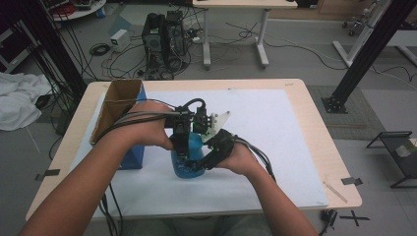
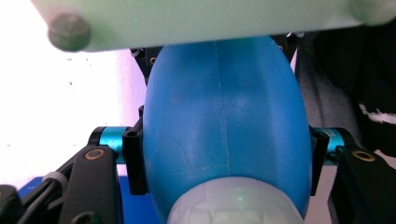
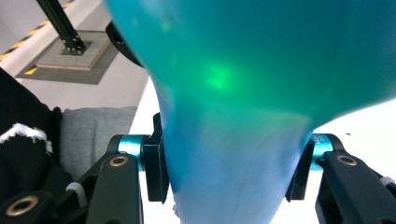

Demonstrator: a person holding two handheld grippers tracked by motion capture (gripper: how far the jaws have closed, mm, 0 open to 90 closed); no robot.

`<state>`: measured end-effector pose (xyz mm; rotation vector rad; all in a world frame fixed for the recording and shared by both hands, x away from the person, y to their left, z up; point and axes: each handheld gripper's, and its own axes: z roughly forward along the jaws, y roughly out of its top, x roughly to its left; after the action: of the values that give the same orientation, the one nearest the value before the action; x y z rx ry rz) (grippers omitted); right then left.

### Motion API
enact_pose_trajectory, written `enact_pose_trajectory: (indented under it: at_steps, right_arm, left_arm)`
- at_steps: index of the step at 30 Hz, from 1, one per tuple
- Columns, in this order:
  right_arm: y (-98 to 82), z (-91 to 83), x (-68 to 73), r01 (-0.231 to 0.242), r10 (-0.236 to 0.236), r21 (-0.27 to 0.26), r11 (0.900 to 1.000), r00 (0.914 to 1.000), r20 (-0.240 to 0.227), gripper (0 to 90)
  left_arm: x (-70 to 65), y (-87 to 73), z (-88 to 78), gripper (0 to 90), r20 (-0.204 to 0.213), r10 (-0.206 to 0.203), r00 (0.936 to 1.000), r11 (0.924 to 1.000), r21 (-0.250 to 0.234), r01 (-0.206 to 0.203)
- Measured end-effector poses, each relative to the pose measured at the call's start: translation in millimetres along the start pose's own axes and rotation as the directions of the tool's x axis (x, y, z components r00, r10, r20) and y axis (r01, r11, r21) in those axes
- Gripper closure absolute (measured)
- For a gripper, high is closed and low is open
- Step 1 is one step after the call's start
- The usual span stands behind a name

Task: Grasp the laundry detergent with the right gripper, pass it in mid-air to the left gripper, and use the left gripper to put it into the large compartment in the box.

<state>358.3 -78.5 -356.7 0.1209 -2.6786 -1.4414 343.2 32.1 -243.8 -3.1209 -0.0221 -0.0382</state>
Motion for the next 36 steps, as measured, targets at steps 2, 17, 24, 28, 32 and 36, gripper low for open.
enact_pose_trajectory:
  at_steps: [2, 17, 24, 28, 32, 36]
  right_arm:
    - [-0.2, 0.0, 1.1, -0.007, 0.007, -0.001, 1.0, 1.0, 0.0, 45.5]
    - [8.1, -10.4, -26.2, 0.421, -0.414, -0.233, 0.876, 0.9066, 0.084, 29.9]
    - [-6.0, -42.1, 6.2, -0.072, 0.067, 0.06, 0.996, 0.9952, 0.071, 24.1]
    - [-5.8, -48.9, 6.9, -0.078, 0.071, 0.088, 0.993, 0.9944, 0.079, 22.9]
    - [-6.2, -57.1, 3.4, -0.023, 0.012, 0.113, 0.993, 0.9949, 0.1, 22.4]
    - [-5.3, -64.6, 6.1, -0.068, 0.054, 0.142, 0.988, 0.9932, 0.103, 21.8]
  left_arm:
    - [-0.6, 0.4, -0.2, 38.1, 0.005, -0.006, 1.0, 1.0, 0.006, 0.006]
    - [6.0, -4.9, -10.2, 38.1, 0.003, -0.045, 0.999, 0.9989, 0.012, 0.045]
    - [7.7, -8.5, -18.6, 38.1, 0.01, -0.066, 0.9978, 0.9978, 0.009, 0.066]
    - [10.2, -10.6, -26.8, 38.1, -0.008, -0.06, 0.9982, 0.9981, 0.014, 0.06]
    - [10.9, -13.7, -33.4, 38.1, 0.003, -0.088, 0.9961, 0.9959, 0.019, 0.088]
    - [13.5, -15.4, -37.9, 38.0, -0.006, -0.098, 0.9952, 0.9949, 0.021, 0.098]
